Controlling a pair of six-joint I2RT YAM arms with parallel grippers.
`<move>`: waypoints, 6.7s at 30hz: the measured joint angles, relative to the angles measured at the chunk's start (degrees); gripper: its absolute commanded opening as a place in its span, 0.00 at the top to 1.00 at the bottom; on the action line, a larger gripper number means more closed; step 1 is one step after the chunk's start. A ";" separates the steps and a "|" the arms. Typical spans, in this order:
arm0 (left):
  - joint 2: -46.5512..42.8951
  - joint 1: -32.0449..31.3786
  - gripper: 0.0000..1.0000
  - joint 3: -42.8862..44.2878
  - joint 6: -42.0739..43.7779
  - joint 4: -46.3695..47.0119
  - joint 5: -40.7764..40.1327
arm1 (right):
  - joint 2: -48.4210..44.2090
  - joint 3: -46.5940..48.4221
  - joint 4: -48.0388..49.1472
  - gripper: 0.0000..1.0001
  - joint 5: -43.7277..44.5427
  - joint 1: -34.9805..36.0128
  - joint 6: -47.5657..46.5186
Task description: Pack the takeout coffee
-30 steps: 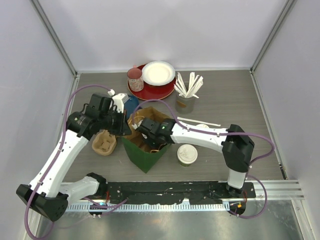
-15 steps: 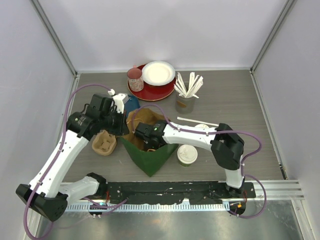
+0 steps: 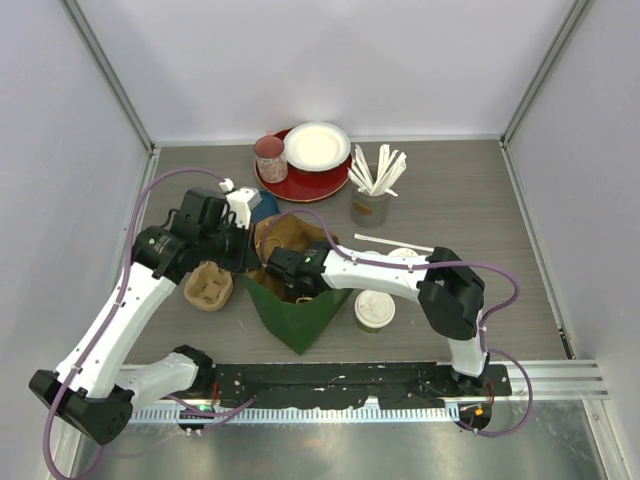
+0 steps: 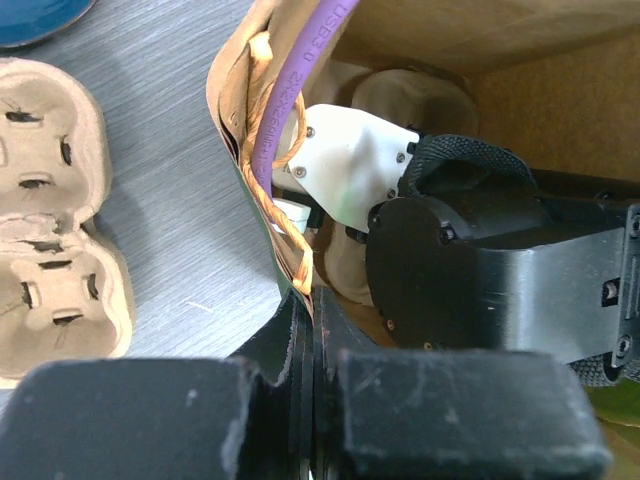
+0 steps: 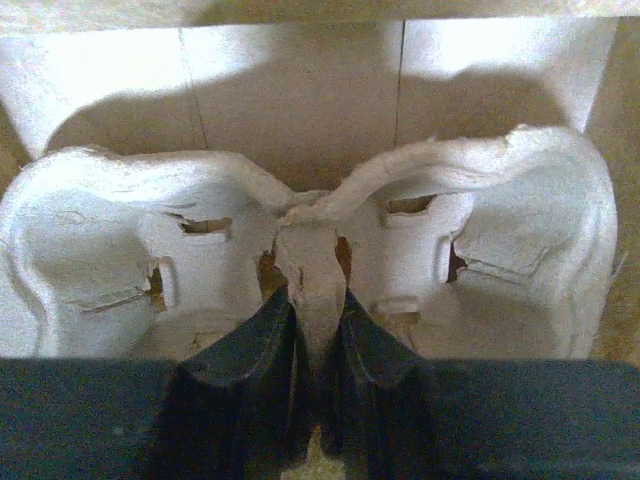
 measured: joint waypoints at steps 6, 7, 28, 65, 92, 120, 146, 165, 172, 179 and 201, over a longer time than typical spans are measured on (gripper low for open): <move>-0.66 -1.14 1.00 0.20 1.99 0.22 -1.46 | 0.59 1.14 0.09 0.45 1.27 0.09 0.72; -0.98 -1.16 1.00 0.11 2.21 0.31 -1.64 | 0.59 1.38 0.11 0.43 1.51 0.15 0.74; -1.92 -2.01 1.00 0.68 5.27 2.01 0.66 | -10.32 -3.41 5.57 0.10 5.46 1.29 0.68; -0.70 -2.14 1.00 -0.55 3.52 1.46 3.32 | -23.21 7.26 13.14 0.10 15.08 3.54 0.87; -1.68 -2.16 1.00 -1.46 3.58 1.70 3.32 | -34.40 18.12 -8.79 0.19 28.02 -15.13 18.58; -2.95 -2.19 1.00 -2.40 3.67 2.51 3.82 | -43.45 -18.23 2.36 0.31 7.91 -37.53 5.99; -2.95 -2.19 1.00 -2.40 3.76 2.56 4.20 | -37.03 -23.04 9.70 0.34 -13.86 -48.09 -19.26; -2.95 -2.19 1.00 -2.40 3.87 2.56 4.20 | -37.24 -28.44 13.70 0.38 -15.65 -48.85 -22.16; -2.95 -2.16 1.00 -2.40 3.89 2.56 4.20 | -38.23 -30.12 16.31 0.51 -16.68 -48.96 -22.14; -2.95 -2.19 1.00 -2.40 3.96 2.56 4.20 | -38.16 -30.23 16.68 0.59 -16.94 -48.98 -18.73; -2.71 -2.19 1.00 -2.40 4.04 2.93 4.17 | -42.18 -30.82 13.64 0.53 -8.87 -48.24 -8.92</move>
